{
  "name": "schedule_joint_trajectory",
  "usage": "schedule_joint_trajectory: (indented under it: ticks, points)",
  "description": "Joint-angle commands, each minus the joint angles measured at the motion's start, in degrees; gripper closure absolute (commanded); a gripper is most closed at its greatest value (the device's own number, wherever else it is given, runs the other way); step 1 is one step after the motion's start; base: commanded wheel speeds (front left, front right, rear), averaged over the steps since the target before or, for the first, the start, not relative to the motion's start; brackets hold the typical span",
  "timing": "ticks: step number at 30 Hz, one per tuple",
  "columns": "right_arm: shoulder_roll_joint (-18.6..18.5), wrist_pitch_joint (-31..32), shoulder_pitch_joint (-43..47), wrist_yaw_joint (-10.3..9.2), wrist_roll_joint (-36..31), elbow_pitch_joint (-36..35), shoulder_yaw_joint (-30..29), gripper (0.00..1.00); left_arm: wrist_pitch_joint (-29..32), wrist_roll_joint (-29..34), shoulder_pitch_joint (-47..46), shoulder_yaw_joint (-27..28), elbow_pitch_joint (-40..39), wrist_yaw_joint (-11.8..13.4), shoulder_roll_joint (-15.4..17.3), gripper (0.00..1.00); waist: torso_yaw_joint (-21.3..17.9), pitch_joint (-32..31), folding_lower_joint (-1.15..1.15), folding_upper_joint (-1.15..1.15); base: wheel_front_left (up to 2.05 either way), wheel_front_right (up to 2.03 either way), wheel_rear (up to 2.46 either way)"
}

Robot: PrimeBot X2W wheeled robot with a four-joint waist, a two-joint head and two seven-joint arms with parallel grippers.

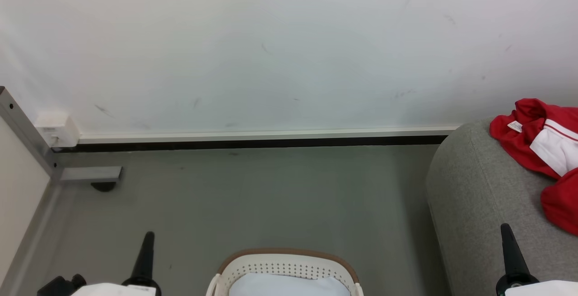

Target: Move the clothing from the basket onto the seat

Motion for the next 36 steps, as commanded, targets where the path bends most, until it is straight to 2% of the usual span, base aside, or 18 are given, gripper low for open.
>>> schedule_joint_trajectory:
  ticks: [1, 36]
  points:
    - [-0.4, 0.4, -1.5, -0.06, 1.7, -0.2, -0.5, 1.00, 0.3, -1.5, -1.3, 0.6, -0.3, -0.4, 0.1, 1.00, 0.0, 0.0, 0.00, 0.00, 0.00, 0.00, 0.00]
    - [-0.1, 5.2, -3.1, -0.09, 18.1, 0.5, -3.3, 1.00, 5.2, -18.1, -3.0, 3.3, 0.4, -1.8, -0.9, 1.00, 0.2, 0.6, 0.00, 0.00, 0.00, 0.00, 0.00]
